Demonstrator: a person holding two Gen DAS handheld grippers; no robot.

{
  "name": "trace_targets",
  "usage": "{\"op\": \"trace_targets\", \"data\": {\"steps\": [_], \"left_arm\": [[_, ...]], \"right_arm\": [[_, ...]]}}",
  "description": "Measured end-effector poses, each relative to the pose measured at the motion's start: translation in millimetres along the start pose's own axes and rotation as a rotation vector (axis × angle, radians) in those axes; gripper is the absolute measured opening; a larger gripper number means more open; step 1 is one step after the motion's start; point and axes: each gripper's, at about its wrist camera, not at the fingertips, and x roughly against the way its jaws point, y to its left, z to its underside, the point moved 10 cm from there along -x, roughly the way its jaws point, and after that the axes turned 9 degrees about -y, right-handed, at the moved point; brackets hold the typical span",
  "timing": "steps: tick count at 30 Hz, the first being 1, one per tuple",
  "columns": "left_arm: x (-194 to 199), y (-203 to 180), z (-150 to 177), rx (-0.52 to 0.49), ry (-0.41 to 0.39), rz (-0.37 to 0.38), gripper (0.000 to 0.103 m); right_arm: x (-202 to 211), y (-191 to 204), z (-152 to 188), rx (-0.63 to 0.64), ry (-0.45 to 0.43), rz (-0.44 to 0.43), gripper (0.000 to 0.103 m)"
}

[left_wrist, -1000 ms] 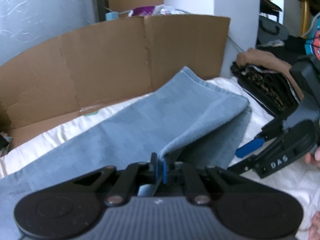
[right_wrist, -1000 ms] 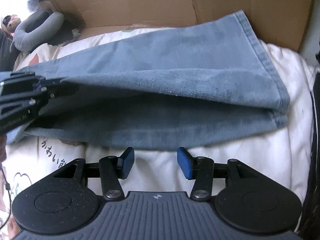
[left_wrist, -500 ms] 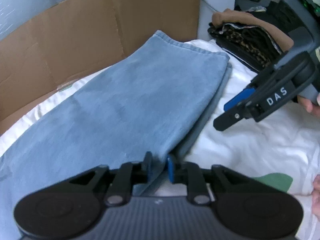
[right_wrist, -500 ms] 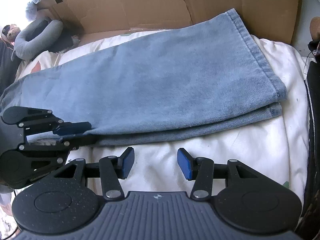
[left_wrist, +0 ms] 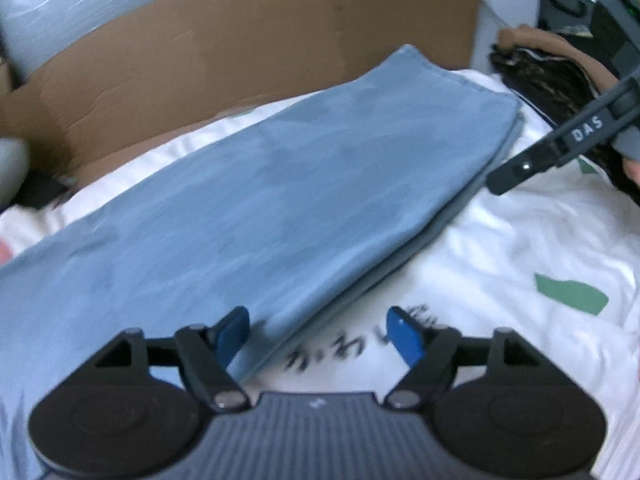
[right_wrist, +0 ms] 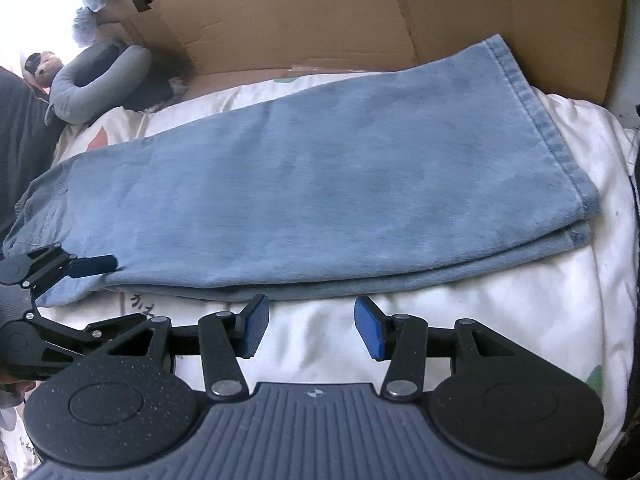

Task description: Fold clothes

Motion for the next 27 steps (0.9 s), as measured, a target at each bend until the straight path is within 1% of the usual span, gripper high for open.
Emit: {"op": "trace_targets", "data": {"steps": [2, 5, 11, 16, 18, 20, 23, 27], "left_arm": [[7, 12, 5, 0.029, 0.0, -0.033, 0.086], [16, 29, 15, 0.068, 0.004, -0.088, 0.087], [20, 57, 39, 0.106, 0.038, -0.159, 0.088], [28, 82, 44, 0.124, 0.02, -0.223, 0.088], [34, 96, 41, 0.171, -0.006, -0.242, 0.088], [41, 110, 38, 0.216, -0.032, -0.262, 0.088], [45, 123, 32, 0.254, -0.058, -0.285, 0.088], [49, 130, 29, 0.268, -0.074, -0.304, 0.088]], "right_arm": [[-1, 7, -1, 0.007, 0.001, -0.01, 0.054], [-5, 18, -1, 0.027, 0.011, -0.026, 0.054], [-16, 46, 2, 0.072, 0.038, -0.06, 0.054], [-32, 71, 10, 0.114, 0.073, -0.078, 0.054], [-39, 79, 12, 0.106, 0.085, -0.081, 0.054], [-44, 87, 10, 0.108, 0.084, -0.075, 0.054], [-49, 100, 5, 0.109, 0.074, -0.081, 0.054], [-61, 115, 1, 0.126, 0.079, -0.062, 0.054]]}}
